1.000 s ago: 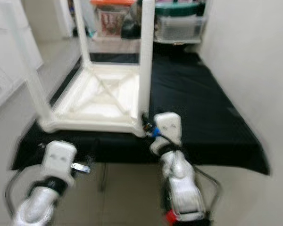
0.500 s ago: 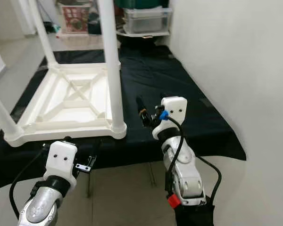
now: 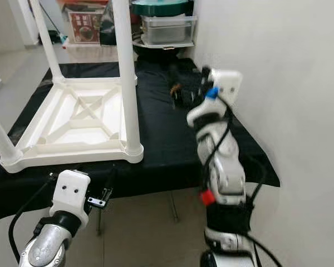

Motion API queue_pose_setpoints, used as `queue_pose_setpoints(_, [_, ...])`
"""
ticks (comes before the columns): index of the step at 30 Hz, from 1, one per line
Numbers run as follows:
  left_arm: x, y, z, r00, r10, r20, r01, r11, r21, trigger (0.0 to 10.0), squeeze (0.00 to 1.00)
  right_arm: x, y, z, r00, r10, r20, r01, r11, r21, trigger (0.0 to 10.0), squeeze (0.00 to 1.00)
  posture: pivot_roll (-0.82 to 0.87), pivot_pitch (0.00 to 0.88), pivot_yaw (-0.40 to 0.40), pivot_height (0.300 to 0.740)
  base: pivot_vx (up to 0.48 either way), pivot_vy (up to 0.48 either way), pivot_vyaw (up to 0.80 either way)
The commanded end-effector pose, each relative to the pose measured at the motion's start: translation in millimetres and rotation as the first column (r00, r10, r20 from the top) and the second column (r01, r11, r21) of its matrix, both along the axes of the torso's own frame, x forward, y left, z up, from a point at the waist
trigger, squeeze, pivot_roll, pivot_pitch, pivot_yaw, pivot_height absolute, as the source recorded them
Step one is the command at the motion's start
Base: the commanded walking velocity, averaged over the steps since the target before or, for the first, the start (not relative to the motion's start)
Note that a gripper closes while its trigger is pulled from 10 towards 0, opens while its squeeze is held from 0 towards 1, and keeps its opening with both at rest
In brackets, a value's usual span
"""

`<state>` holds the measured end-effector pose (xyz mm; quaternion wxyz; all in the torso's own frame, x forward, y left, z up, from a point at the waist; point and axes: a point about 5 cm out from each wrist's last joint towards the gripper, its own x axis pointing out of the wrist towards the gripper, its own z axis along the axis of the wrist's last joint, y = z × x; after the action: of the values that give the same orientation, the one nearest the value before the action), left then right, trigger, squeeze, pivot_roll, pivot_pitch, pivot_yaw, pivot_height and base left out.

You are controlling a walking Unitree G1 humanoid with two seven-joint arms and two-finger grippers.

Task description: Building children table

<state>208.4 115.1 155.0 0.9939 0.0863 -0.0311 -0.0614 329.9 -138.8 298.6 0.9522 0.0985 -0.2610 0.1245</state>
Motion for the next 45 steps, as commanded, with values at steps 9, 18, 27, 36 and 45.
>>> queue_pose_setpoints(9, [-0.6, 0.1, 1.4, 1.000, 0.001, 0.006, -0.001, 1.000, 0.000, 10.0, 0.00, 20.0, 17.2, 19.5, 0.989, 0.144, -0.015, -0.143, 0.988, 0.053, 10.0, 0.00, 0.09, 0.027, -0.045, 0.740, 0.000, 0.000, 0.18])
queue_pose_setpoints(18, [-2.3, 0.2, 1.1, 1.000, 0.006, 0.001, -0.006, 1.000, -0.005, 10.0, 0.00, 31.5, -4.4, 29.9, 0.998, -0.059, -0.024, 0.062, 0.988, 0.144, 10.0, 0.00, 0.09, 0.027, -0.051, 0.740, 0.000, 0.000, 0.44])
queue_pose_setpoints(27, [-1.1, -1.0, 0.8, 1.000, 0.000, 0.000, 0.000, 1.000, -0.008, 10.0, 0.00, 32.5, -4.4, 35.2, 0.999, -0.050, -0.008, 0.051, 0.988, 0.148, 10.0, 0.00, 0.09, 0.035, -0.048, 0.740, 0.000, 0.000, 0.00])
queue_pose_setpoints(36, [-0.9, -1.1, 0.4, 1.000, 0.000, -0.003, 0.000, 1.000, -0.004, 10.0, 0.00, 31.3, 10.8, 50.2, 0.996, 0.054, 0.068, -0.064, 0.987, 0.145, 10.0, 1.00, 0.10, 0.043, -0.048, 0.740, 0.000, 0.000, 0.00])
queue_pose_setpoints(45, [-1.0, -1.0, 0.7, 1.000, 0.003, -0.005, -0.003, 1.000, -0.006, 10.0, 0.00, 28.7, 11.6, 69.6, 0.987, 0.026, 0.161, -0.053, 0.985, 0.163, 10.0, 0.00, 0.10, 0.048, -0.055, 0.740, 0.000, 0.000, 0.00])
